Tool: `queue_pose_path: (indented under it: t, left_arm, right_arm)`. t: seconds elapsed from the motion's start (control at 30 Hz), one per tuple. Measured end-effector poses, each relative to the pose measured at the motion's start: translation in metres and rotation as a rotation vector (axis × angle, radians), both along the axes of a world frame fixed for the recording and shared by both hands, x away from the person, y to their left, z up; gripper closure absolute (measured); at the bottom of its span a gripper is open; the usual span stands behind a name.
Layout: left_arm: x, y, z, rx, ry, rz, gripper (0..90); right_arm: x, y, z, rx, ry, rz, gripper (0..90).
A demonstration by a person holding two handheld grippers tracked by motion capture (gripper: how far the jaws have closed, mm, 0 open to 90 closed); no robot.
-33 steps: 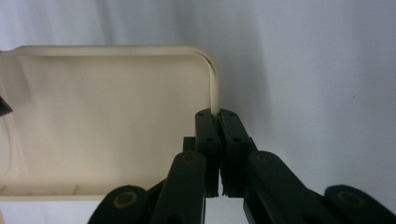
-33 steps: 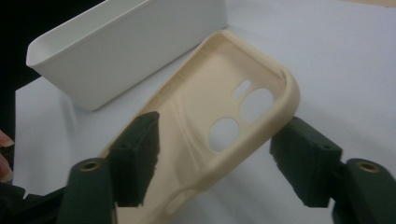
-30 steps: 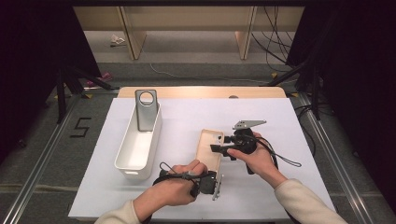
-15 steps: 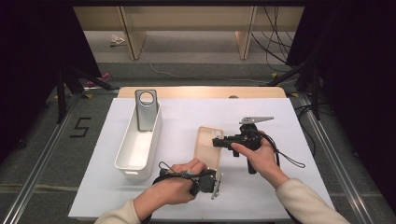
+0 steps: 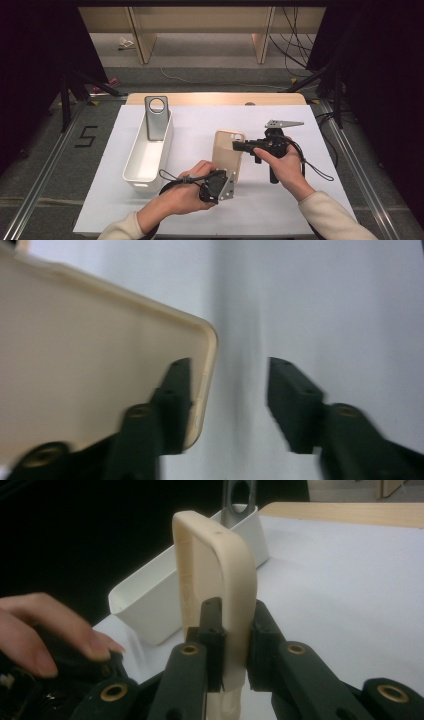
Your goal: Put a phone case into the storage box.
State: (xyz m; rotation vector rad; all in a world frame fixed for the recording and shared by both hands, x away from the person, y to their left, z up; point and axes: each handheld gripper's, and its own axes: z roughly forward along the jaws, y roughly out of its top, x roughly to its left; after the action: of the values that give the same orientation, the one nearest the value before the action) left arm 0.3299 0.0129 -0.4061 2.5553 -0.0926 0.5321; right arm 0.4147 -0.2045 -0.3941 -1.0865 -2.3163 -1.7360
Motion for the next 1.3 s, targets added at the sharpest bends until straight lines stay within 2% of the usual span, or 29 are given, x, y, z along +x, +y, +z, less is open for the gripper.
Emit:
queue_pose_path:
  t: [0.13,0.2,0.27,0.33,0.4,0.5,0.6,0.7,0.83,1.03,1.17,1.3]
  left_arm:
    - [0.010,0.011,0.011,-0.122,0.010,0.119,26.3]
    - [0.015,0.017,0.013,-0.204,0.026,0.184,20.6]
    - [0.021,0.024,0.015,-0.275,0.041,0.244,19.1]
    - [0.027,0.030,0.016,-0.320,0.058,0.303,19.5]
    - [0.031,0.036,0.017,-0.361,0.081,0.347,22.3]
    - [0.037,0.044,0.020,-0.454,0.121,0.411,28.0]
    - [0.039,0.049,0.023,-0.517,0.128,0.455,30.9]
    - [0.041,0.052,0.026,-0.564,0.149,0.480,33.4]
    - [0.042,0.056,0.030,-0.618,0.141,0.533,34.4]
    - [0.043,0.060,0.031,-0.692,0.163,0.578,34.7]
    - [0.042,0.060,0.033,-0.727,0.173,0.567,38.3]
    - [0.040,0.061,0.035,-0.756,0.176,0.566,48.9]
  right_arm:
    - [0.002,-0.008,0.001,0.008,-0.009,-0.023,80.7]
    - [0.003,-0.011,0.001,0.007,-0.013,-0.032,80.7]
    - [0.003,-0.012,0.001,0.002,-0.021,-0.038,80.6]
    - [0.003,-0.013,0.001,-0.007,-0.029,-0.043,80.6]
    - [0.002,-0.012,0.001,-0.016,-0.039,-0.041,80.6]
    - [0.001,-0.010,0.001,-0.032,-0.057,-0.027,80.6]
    - [-0.002,-0.006,0.001,-0.040,-0.070,-0.010,80.6]
    - [-0.004,-0.003,0.001,-0.042,-0.076,0.003,80.6]
    - [-0.006,0.001,0.002,-0.040,-0.082,0.019,80.5]
    - [-0.010,0.007,0.002,-0.039,-0.088,0.034,80.5]
    - [-0.012,0.010,0.002,-0.041,-0.091,0.043,80.5]
    - [-0.013,0.012,0.002,-0.038,-0.097,0.044,80.5]
